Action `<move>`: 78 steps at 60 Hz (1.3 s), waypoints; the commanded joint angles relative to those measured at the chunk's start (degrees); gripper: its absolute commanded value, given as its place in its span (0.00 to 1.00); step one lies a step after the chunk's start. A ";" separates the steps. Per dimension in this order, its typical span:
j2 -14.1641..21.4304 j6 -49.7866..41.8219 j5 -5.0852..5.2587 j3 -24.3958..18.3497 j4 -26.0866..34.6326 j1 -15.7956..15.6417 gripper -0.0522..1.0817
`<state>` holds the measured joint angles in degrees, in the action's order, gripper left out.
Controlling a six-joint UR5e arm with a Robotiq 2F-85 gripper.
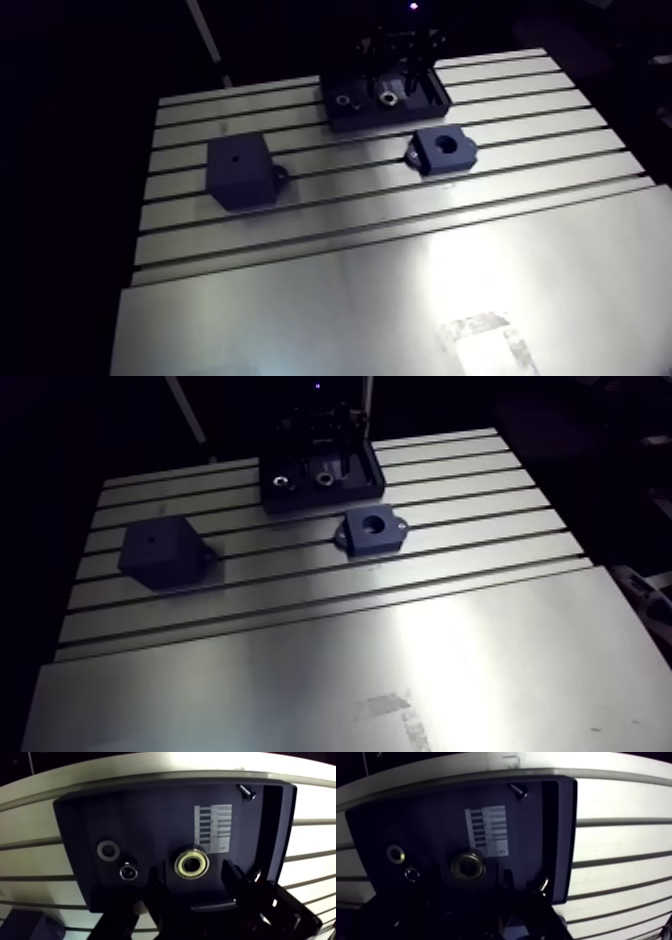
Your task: Pick up the bearing and press it into the housing until flush.
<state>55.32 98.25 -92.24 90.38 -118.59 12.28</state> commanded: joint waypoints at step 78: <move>-1.06 0.14 -0.09 -0.07 -0.81 -0.14 0.47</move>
<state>54.26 98.37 -92.33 90.30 -119.40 12.11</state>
